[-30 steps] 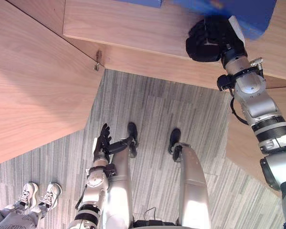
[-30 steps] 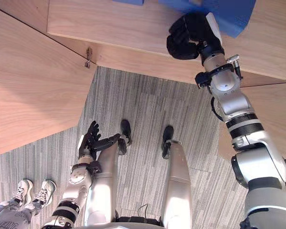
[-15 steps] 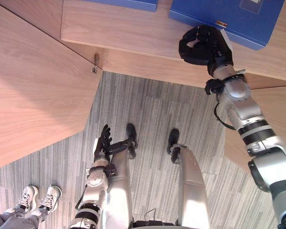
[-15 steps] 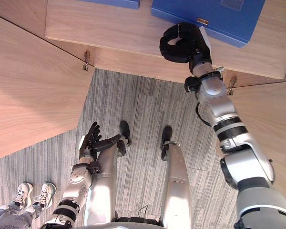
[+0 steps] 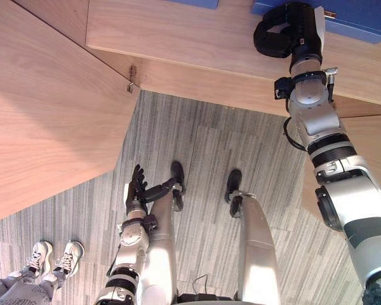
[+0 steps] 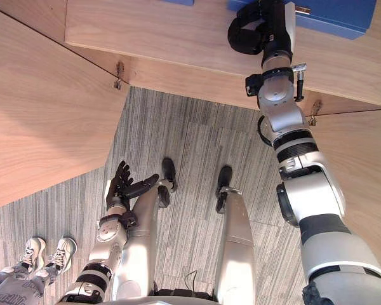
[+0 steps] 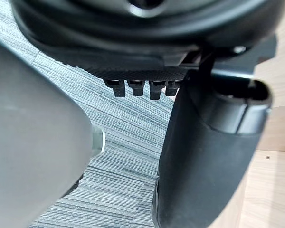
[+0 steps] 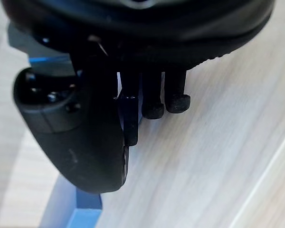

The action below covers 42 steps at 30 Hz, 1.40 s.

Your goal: Walk over to the cabinet, pick up the folder, carry it to the office cabinet, place the folder inside the office cabinet, then close the office cabinet door

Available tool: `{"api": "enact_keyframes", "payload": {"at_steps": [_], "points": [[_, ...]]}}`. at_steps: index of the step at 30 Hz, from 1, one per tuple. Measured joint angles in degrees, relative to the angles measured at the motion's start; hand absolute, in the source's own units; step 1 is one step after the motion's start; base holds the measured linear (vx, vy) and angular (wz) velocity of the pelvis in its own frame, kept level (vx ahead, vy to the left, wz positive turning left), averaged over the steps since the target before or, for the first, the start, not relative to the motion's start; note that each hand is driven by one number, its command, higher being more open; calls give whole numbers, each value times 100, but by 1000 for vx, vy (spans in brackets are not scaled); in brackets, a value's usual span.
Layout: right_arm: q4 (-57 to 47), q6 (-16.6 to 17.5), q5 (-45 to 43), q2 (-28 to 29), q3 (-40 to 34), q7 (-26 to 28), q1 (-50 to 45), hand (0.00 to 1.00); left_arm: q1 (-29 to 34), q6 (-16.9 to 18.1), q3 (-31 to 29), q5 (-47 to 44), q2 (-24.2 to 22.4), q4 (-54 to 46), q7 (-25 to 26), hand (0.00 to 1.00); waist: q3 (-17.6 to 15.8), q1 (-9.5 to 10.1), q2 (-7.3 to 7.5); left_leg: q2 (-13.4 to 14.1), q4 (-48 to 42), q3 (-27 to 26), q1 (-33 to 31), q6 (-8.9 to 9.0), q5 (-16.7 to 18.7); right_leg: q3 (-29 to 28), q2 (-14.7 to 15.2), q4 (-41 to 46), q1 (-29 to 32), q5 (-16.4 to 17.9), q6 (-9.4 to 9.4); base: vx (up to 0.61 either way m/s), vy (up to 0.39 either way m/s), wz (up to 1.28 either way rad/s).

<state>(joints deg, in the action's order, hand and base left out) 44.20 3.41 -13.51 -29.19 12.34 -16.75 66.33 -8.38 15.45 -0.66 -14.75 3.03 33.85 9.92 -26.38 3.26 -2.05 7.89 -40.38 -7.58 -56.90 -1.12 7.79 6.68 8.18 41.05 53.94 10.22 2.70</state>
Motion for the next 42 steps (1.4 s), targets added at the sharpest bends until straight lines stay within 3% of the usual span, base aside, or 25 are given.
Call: {"api": "enact_keyframes", "payload": {"at_steps": [3,6,9,11,13,16,22,23,30,32,38,42], "points": [[-1276,-2,-89,-6,-600,-219,-628,0,0,-25,0,0,-47,-77,-6,100,0,-17,0,4,-55,-4,33,-5,-1,-7,-4,-19,-51,-24,15,4,-1,-1],[-2652,237,-107,35,-1077,-348,-1733,0,9,-159,14,5,-146,10,-25,100,-1,-52,0,22,36,-46,429,-21,16,-9,-27,-221,-484,-60,48,22,2,-5],[-3776,628,-105,521,-1117,-226,-3252,0,242,-259,105,18,-191,37,-95,100,6,-144,13,116,313,-228,1272,-2,127,-123,-151,-724,-1305,-165,67,25,11,-32],[-4167,845,-114,1169,-928,74,-4465,0,446,-287,112,25,-200,38,-163,100,63,-267,96,172,662,-436,1924,8,133,-224,-232,-1197,-1889,-300,44,68,19,-44],[-4124,859,-195,1526,-822,344,-5290,0,547,-338,115,63,-195,72,-220,100,100,-308,127,201,884,-547,2371,19,128,-287,-303,-1504,-2308,-399,71,90,-6,-34],[-3326,835,-261,2013,-715,874,-6667,0,788,-347,110,162,-92,492,-395,100,587,-488,144,126,1442,-704,3071,97,59,-426,-384,-2267,-2991,-651,119,171,-2,-27],[-1418,746,28,2512,-1634,1061,-7514,0,1185,-479,-40,462,236,980,-553,100,1267,-752,171,-55,2428,-1163,4224,110,-97,-799,-413,-3477,-4048,-1104,225,154,24,-35],[-948,731,28,2555,-1903,1044,-7579,100,1264,-480,-158,551,285,1093,-561,100,1380,-760,177,-86,2623,-1356,4544,118,-105,-974,-410,-3697,-4279,-1196,252,90,28,-49],[-185,559,-38,2659,-2684,965,-7841,100,1451,-615,-399,887,368,1613,-634,100,1801,-899,211,-195,3046,-1935,5254,147,-98,-1598,-413,-4026,-4587,-1365,281,11,30,-50],[-212,549,-101,2729,-3020,934,-7842,100,1561,-658,-399,930,362,1649,-669,100,1850,-936,254,-248,3174,-2168,5471,244,-44,-1885,-428,-4034,-4593,-1397,303,-32,43,-67],[-1322,539,-386,2758,-4118,618,-7825,100,1902,-662,-399,1029,347,1672,-763,100,2012,-1134,295,-356,3325,-2766,5775,329,103,-2515,-465,-4046,-4492,-1393,276,-12,32,-54],[-1673,622,-542,2397,-4645,403,-7382,100,1961,-639,-395,1043,348,1806,-813,100,2042,-1211,280,-365,3195,-2969,5793,293,242,-2859,-521,-4046,-4387,-1481,322,54,14,-46]]}}
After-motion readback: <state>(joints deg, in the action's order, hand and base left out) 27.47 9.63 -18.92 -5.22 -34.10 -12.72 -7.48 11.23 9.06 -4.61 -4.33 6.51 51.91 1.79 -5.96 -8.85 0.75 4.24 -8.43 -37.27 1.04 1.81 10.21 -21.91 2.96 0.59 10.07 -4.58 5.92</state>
